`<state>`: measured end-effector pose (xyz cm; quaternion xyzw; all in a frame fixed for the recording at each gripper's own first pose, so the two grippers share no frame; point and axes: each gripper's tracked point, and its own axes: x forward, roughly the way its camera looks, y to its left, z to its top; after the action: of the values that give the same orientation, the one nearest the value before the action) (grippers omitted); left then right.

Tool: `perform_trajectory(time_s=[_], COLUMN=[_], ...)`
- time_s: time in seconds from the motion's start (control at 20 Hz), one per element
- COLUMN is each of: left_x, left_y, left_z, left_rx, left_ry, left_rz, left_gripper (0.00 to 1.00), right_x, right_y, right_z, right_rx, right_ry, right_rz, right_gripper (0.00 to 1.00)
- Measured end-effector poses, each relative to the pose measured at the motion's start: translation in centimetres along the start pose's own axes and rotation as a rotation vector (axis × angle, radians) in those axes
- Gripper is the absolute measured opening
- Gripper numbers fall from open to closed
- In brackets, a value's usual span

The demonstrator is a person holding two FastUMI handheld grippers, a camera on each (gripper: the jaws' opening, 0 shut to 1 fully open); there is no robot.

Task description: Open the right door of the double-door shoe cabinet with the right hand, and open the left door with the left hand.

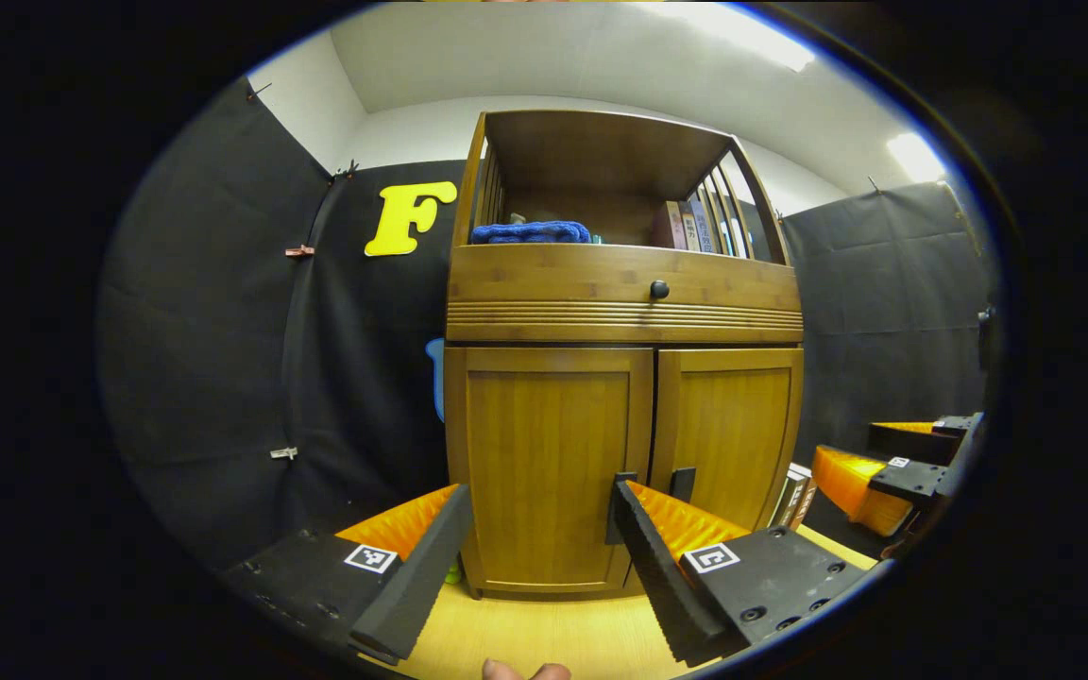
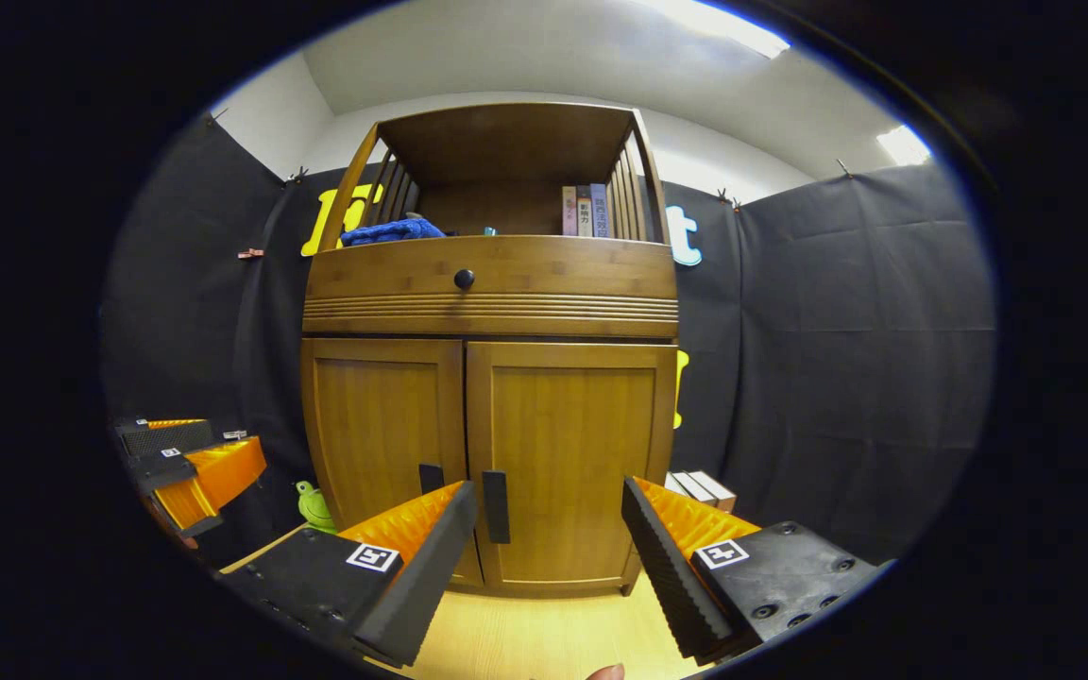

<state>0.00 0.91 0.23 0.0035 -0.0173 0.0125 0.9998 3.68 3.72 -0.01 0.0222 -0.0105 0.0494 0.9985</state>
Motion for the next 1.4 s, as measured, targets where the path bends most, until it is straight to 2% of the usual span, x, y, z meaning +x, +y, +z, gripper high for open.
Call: perform_trajectory(time_s=[0.2, 0.35, 0.6, 0.85, 1.0, 1.15, 1.2, 1.25, 1.3, 1.35, 1.4], left_x=[0.3, 0.8, 1.7, 2.1, 2.5, 2.8, 2.8, 2.8, 2.7, 2.6, 2.4], left_y=[1.3, 1.8, 2.7, 3.9, 4.6, 5.1, 5.3, 5.3, 5.5, 5.5, 5.5], left_z=[-0.9, -1.5, -2.3, -3.3, -3.6, -3.6, -3.5, -3.6, -3.5, -3.5, -3.4], left_rx=[0.002, 0.004, 0.003, -0.009, -0.005, -0.013, -0.015, -0.016, -0.017, -0.019, -0.022], left_ry=[0.011, 0.014, 0.021, 0.028, 0.035, 0.040, 0.042, 0.044, 0.044, 0.045, 0.046], left_rz=[0.009, 0.001, -0.011, 0.006, 0.020, 0.030, 0.033, 0.035, 0.041, 0.042, 0.043], left_gripper=[0.94, 0.94, 0.94, 0.94, 0.94, 0.94, 0.92, 0.92, 0.94, 0.94, 0.94], right_x=[4.3, 7.5, 12.6, 17.3, 19.3, 20.6, 20.7, 20.2, 19.9, 20.4, 20.1], right_y=[2.5, 3.7, 5.0, 5.5, 5.7, 5.6, 5.7, 5.7, 5.6, 5.7, 5.7], right_z=[-2.0, -4.9, -9.4, -13.2, -15.9, -16.9, -16.7, -16.4, -16.4, -16.6, -16.6], right_rx=[0.055, 0.042, 0.020, 0.090, 0.099, 0.082, 0.070, 0.057, 0.052, 0.055, 0.054], right_ry=[0.023, 0.063, 0.120, 0.187, 0.250, 0.275, 0.272, 0.258, 0.254, 0.253, 0.265], right_rz=[0.034, 0.044, 0.039, 0.009, -0.008, -0.022, -0.027, -0.028, -0.025, -0.013, 0.002], right_gripper=[0.98, 0.98, 0.98, 0.94, 0.75, 0.50, 0.42, 0.41, 0.35, 0.36, 0.27])
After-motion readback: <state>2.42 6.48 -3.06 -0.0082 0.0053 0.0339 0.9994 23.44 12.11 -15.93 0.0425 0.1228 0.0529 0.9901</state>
